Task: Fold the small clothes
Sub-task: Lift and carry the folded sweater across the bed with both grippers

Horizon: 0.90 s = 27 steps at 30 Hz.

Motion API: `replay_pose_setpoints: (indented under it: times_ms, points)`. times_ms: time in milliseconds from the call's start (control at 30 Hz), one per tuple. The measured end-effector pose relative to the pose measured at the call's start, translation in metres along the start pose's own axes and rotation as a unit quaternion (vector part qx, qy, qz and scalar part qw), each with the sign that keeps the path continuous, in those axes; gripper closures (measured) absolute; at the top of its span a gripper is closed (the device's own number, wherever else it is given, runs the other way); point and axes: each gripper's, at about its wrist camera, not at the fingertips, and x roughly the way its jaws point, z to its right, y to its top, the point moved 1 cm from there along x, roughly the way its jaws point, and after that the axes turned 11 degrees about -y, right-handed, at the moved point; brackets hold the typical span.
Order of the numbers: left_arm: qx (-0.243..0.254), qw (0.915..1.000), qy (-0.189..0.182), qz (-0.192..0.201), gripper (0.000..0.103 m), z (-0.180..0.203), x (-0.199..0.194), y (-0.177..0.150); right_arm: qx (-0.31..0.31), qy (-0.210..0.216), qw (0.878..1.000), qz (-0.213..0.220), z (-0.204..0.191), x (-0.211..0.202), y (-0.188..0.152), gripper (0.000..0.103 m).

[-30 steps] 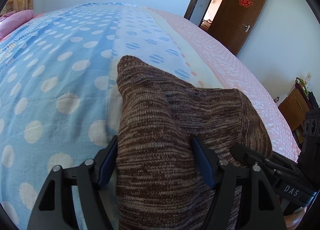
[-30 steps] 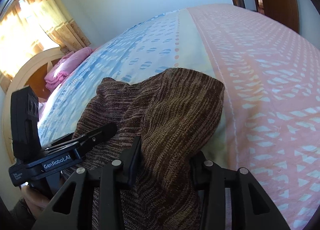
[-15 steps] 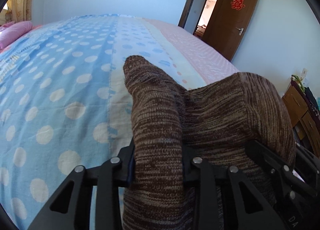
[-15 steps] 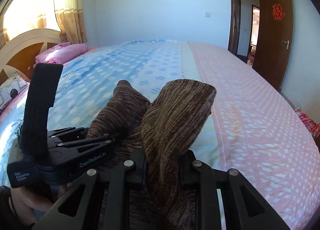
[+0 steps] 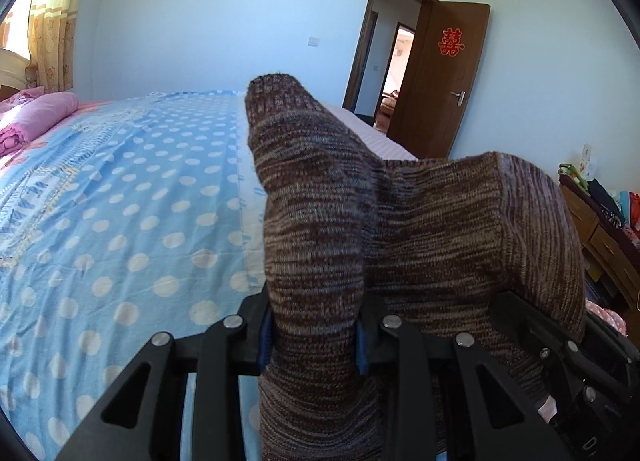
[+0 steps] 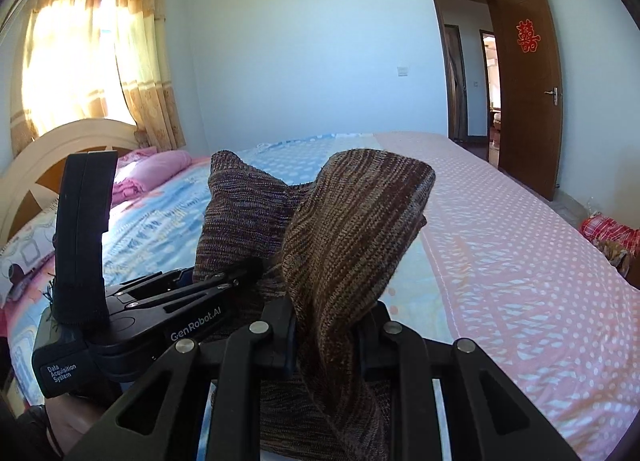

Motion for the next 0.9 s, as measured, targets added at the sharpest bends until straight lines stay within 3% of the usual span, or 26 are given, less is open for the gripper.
replay_pose_setpoints:
  times_ms: [167, 533, 900]
  points:
    - [0.004, 0.9997, -0.019, 0.012, 0.071, 0.011, -0.024, 0.001, 0.005, -0.001, 1.000, 0.016, 0.000, -0.035, 0.001, 0.081]
    - [0.021, 0.9971, -0.073, -0.005, 0.071, 0.049, -0.043, -0.015, 0.035, -0.030, 0.999, 0.028, 0.036, -0.083, -0.017, 0.081]
    - [0.047, 0.9896, -0.127, -0.049, 0.071, 0.125, 0.008, -0.029, 0.087, -0.088, 0.992, 0.009, 0.125, -0.083, -0.027, 0.081]
